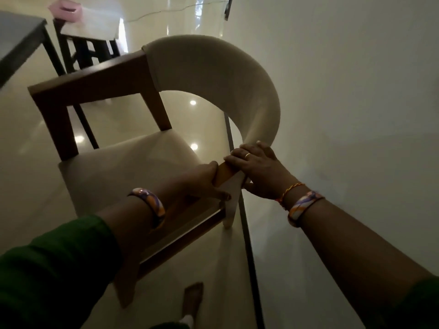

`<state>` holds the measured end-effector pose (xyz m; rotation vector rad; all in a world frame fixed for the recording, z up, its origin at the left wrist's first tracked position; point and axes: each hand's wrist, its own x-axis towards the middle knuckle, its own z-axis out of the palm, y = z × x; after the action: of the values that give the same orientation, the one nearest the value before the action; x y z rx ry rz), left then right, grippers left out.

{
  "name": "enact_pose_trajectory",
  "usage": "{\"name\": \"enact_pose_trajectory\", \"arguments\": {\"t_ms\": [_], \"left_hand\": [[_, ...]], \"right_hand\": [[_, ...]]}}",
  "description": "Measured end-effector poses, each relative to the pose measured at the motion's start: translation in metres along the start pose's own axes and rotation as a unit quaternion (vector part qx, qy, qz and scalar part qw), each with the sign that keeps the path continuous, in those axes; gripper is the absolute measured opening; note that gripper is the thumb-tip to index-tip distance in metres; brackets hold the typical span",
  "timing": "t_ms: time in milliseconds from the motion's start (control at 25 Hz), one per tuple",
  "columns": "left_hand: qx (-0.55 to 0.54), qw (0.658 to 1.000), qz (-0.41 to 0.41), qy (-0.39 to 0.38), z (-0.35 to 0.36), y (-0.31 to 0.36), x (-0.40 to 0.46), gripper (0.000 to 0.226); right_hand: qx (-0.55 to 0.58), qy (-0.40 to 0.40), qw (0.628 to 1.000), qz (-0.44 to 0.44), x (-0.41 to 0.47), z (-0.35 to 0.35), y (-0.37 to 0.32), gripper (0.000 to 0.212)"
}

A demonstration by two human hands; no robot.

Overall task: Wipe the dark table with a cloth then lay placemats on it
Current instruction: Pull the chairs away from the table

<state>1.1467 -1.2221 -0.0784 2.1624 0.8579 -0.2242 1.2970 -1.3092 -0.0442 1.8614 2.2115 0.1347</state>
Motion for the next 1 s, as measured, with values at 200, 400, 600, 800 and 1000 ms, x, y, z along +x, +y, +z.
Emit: {"name": "enact_pose_trajectory", "arguments": {"t_ms": [200,400,600,800,1000], "left_hand": [[-0.131,0.989,-0.028,-0.066,0.0,-0.012,0.028,0.06],[-0.19,0.98,-0.054,0.004,0.01,-0.013,0.015,0.045],[-0.113,0.966,-0.134,0.188,0.031,0.0,-0.009,0.049],[0.17,0.906,-0.22,0.318,0.066,0.005,-0.037,0.084],[0.133,0.92,-0.193,0.314,0.055,0.002,-0.036,0.065]], "right_hand": [[0.036,-0.007,0.994,-0.106,0.036,-0.007,0.029,0.054],[0.017,0.01,0.984,-0.175,0.058,-0.003,0.026,0.059],[-0.033,0.014,0.977,-0.212,0.061,0.0,0.031,0.066],[-0.061,0.039,0.975,-0.211,0.055,0.008,0.024,0.069],[-0.067,0.056,0.972,-0.217,0.058,0.004,0.025,0.069]]}}
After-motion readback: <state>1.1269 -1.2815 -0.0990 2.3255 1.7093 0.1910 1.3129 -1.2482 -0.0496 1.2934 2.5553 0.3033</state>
